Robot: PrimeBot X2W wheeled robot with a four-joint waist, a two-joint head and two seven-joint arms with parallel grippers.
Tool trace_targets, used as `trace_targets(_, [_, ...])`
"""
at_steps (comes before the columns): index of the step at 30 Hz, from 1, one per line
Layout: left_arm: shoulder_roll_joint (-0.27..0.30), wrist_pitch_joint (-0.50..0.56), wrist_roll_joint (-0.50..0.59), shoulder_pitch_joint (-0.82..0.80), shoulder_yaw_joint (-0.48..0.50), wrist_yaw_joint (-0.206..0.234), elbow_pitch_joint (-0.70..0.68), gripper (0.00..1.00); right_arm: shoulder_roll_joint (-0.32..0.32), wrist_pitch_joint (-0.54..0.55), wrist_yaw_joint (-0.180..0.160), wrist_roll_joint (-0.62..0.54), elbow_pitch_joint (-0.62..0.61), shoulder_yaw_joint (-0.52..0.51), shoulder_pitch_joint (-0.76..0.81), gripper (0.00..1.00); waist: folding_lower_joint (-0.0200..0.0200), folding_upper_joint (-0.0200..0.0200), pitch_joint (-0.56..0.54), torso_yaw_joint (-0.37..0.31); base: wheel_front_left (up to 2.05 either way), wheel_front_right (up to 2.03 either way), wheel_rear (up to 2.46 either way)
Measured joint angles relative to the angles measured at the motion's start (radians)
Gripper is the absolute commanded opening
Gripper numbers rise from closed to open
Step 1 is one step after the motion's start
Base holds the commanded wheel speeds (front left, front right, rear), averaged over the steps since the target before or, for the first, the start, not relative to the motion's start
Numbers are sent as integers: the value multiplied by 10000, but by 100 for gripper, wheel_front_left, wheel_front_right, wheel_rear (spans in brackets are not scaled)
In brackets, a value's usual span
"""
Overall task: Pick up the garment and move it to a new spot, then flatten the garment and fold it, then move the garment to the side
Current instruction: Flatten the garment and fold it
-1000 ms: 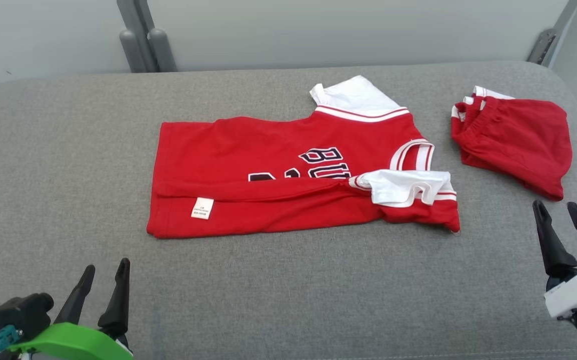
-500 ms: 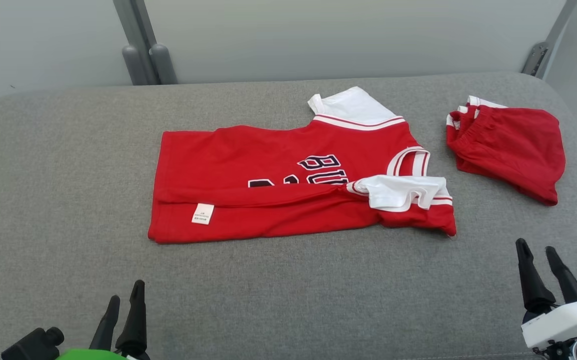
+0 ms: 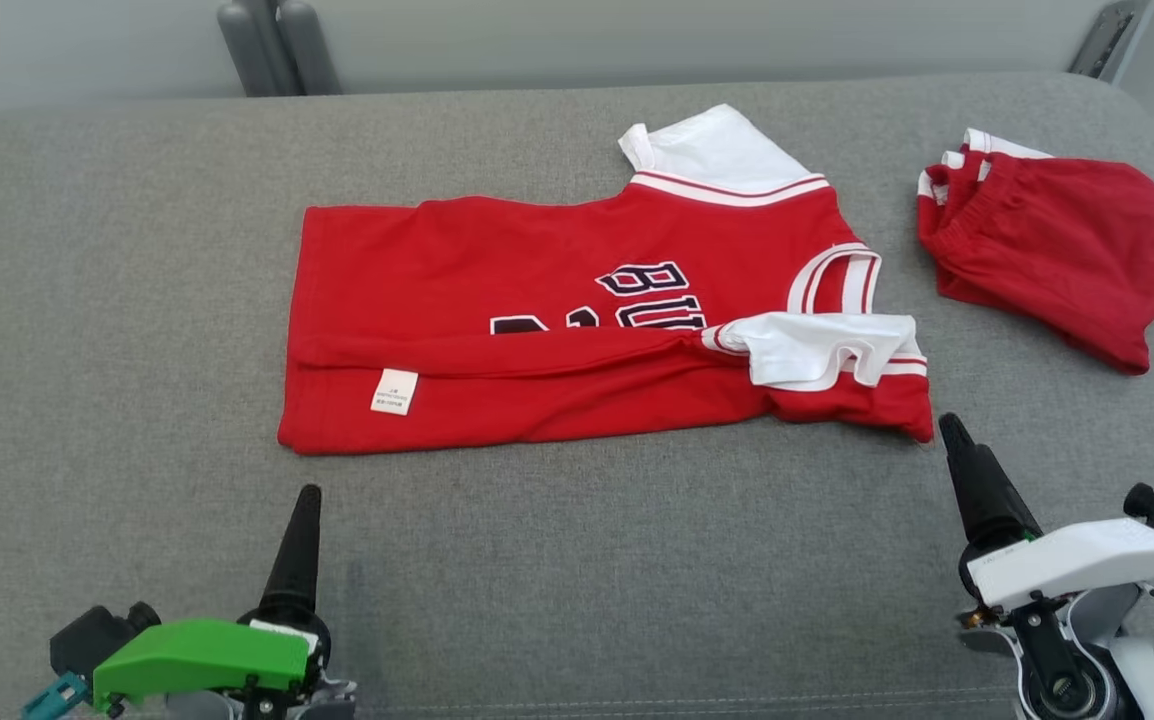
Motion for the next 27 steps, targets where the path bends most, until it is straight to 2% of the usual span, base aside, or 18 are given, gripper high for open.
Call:
trace_targets(6, [4, 382, -188, -723, 100, 2, 426, 100, 251, 324, -92, 531, 251, -314, -674, 100, 0, 0, 594, 37, 0, 0, 0])
trace_targets(16, [81, 635, -351, -1523, 167, 29, 1225, 100, 364, 520, -169, 729, 746, -489, -1168, 100, 0, 0, 1379, 142, 0, 0, 0])
trace_targets(27, [130, 788, -134, -2063, 23, 29, 1615, 100, 600, 756, -169, 784, 1166, -234, -1190, 100, 0, 0, 1558, 274, 0, 0, 0])
